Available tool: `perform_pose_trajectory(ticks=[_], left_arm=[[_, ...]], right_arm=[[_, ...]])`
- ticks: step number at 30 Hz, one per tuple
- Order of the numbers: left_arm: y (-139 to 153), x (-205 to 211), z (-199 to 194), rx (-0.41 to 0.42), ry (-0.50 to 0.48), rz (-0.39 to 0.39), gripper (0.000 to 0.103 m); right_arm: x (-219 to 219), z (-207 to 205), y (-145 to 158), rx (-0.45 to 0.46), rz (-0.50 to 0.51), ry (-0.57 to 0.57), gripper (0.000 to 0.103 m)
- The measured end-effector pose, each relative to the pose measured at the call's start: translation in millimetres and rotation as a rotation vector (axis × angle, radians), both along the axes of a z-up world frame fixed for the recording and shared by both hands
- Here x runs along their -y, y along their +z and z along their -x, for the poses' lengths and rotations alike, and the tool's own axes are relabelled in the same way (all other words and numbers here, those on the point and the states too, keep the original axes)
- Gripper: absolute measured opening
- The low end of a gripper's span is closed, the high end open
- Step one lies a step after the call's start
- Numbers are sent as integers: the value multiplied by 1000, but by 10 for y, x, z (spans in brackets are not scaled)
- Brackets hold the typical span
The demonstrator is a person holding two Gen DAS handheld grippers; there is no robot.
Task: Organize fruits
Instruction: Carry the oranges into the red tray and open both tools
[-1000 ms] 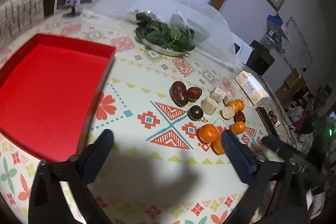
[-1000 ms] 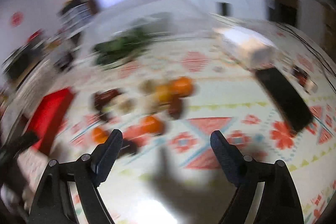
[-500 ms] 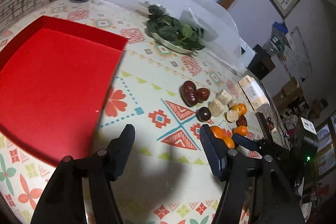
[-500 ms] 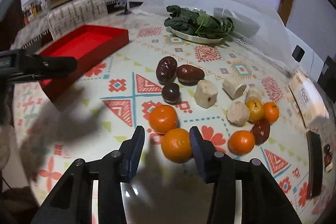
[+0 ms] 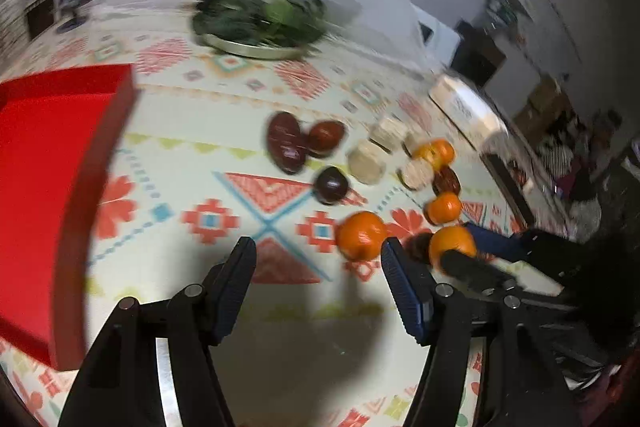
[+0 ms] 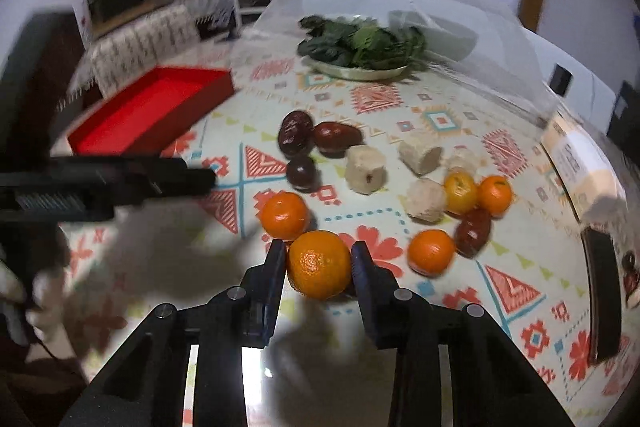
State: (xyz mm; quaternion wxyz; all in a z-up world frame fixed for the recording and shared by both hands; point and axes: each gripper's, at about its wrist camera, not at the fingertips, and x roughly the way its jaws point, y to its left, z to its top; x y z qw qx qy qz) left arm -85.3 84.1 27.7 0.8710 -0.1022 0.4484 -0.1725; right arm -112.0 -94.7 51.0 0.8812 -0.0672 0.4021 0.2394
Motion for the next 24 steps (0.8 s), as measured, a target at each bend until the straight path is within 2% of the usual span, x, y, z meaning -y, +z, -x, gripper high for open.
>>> perform_pose_trajectory(ticks=[6,7,8,10,12,15,19,24], left_arm=[[-92,426,-125,36,-60,-143,63],[-120,482,-138,36,-62,-171,57],[-147,517,-150,31,-67,-186,45],[-198,535,-165,9,-74,-180,33],[-193,484,-153,10,-58,-175,33],[-143,269,-111,6,-16,-103,33],[63,-301,11,35,99,-6,33],[260,-1223,230,86,298,1,33]], right_arm=[[305,21,43,-37,-77,-61,36],[335,27,47,-42,-85,-70,36],[354,34,52,-41,-87,-74,36],[363,54,86,-38,-97,-79,36],[336,74,131,-33,-106,-75,36],[228,105,209,-20,-110,-62,36],[-29,124,321,-18,-134,-19,36],[-613,112,430,-35,-178,76,36]])
